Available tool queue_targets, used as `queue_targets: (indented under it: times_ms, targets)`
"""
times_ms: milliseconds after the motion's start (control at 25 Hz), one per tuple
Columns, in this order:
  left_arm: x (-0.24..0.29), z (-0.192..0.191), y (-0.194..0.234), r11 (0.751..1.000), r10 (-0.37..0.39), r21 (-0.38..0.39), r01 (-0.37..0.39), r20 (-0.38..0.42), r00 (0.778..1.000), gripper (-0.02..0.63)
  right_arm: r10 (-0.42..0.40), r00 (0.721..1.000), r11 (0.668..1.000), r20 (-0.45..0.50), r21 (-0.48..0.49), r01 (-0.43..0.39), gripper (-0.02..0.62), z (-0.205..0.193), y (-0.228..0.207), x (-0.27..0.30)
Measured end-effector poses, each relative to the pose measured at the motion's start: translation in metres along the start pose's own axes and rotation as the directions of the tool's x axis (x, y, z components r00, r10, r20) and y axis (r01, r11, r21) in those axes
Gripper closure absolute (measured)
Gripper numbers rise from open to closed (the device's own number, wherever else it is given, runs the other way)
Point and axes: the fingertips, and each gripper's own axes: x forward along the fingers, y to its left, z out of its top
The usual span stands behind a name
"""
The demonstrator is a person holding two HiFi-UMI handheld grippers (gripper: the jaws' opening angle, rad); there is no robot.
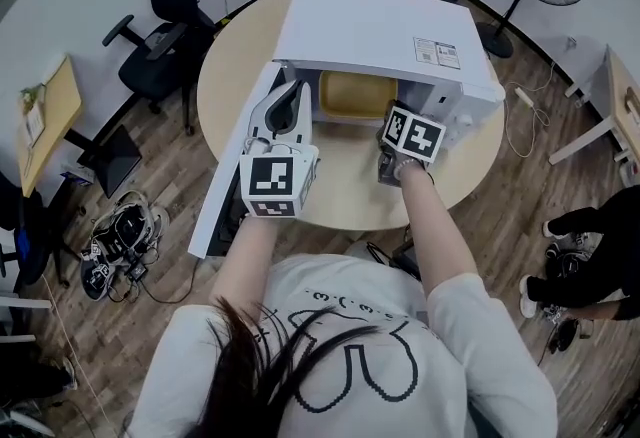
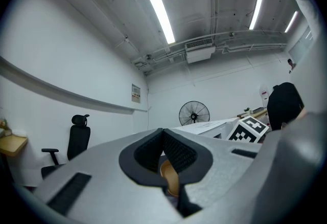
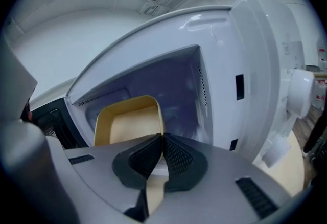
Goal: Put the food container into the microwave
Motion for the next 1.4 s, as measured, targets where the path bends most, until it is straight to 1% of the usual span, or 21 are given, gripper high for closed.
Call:
queue_targets:
  times_ms: [120,560,720,1080,1400]
  targets:
    - [-0.001,-0.001,0.001,1.000,0.002,-0.010,-0.002,0.007,1.000,0.598,-0.012,1.000,1.000,0.007,0.012,0.012,0.561,-0.001,-0.001,0.010]
    - [0.006,-0.001,-0.008,0.999,-0.031,0.042,0.030,0.008,0.999,0.598,-0.046,0.998,0.991,0.031,0.130,0.042,0.560,-0.002,-0.009,0.033]
    - [0.007,-0.003,-0.011,0.998,-0.040,0.051,0.040,0.002,0.999,0.598,-0.041,0.999,0.983,0.032,0.178,0.035,0.558,-0.002,-0.013,0.036]
    - [0.008,-0.008,-0.013,0.998,-0.043,0.055,0.043,-0.010,0.999,0.598,-0.018,0.996,0.983,0.090,0.181,0.002,0.558,0.007,-0.013,0.043]
    - [0.009,-0.010,-0.018,0.996,-0.049,0.068,0.050,-0.019,0.999,0.598,0.002,0.993,0.987,0.119,0.158,-0.021,0.549,0.013,-0.013,0.045]
